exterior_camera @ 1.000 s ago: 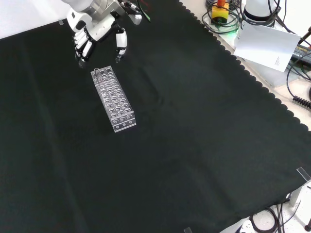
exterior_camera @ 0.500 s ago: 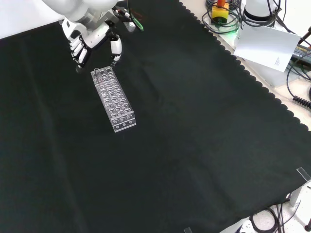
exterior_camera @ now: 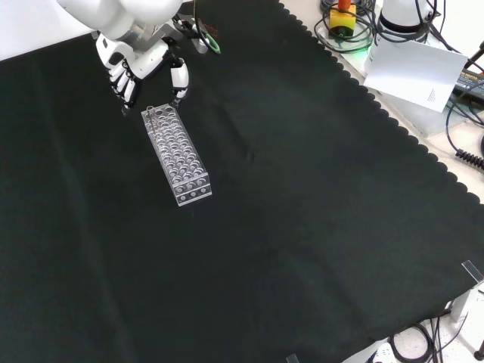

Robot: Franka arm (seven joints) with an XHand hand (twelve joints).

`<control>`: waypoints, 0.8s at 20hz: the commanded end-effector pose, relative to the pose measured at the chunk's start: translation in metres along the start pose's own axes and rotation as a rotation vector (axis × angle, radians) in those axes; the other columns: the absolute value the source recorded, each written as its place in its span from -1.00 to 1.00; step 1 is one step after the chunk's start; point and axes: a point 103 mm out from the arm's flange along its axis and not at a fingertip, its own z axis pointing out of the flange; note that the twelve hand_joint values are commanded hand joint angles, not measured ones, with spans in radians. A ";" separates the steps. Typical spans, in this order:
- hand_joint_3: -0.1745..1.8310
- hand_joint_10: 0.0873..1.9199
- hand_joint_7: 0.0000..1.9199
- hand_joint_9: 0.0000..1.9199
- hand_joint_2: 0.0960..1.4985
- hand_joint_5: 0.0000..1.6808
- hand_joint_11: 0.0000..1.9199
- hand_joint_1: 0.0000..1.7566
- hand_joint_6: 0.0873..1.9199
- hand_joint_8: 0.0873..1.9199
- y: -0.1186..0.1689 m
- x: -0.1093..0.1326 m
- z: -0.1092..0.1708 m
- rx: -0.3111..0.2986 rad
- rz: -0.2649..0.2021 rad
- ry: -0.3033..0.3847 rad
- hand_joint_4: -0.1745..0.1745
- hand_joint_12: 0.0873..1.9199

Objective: Pick up the test tube.

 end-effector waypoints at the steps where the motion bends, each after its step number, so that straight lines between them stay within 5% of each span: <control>1: -0.27 0.01 -0.65 -0.95 -0.18 -0.45 -1.00 -0.02 -1.00 -0.04 0.007 0.001 0.009 -0.012 0.010 0.014 0.28 0.41; 10: -0.22 -0.07 -0.33 -0.66 -0.21 -0.20 -1.00 0.06 -0.96 -0.04 0.021 0.008 0.015 -0.066 0.036 0.074 -0.03 0.57; 16: -0.17 -0.19 -0.14 -0.44 -0.23 -0.14 -1.00 0.11 -0.68 -0.07 0.025 0.008 0.019 -0.096 0.046 0.093 -0.28 0.64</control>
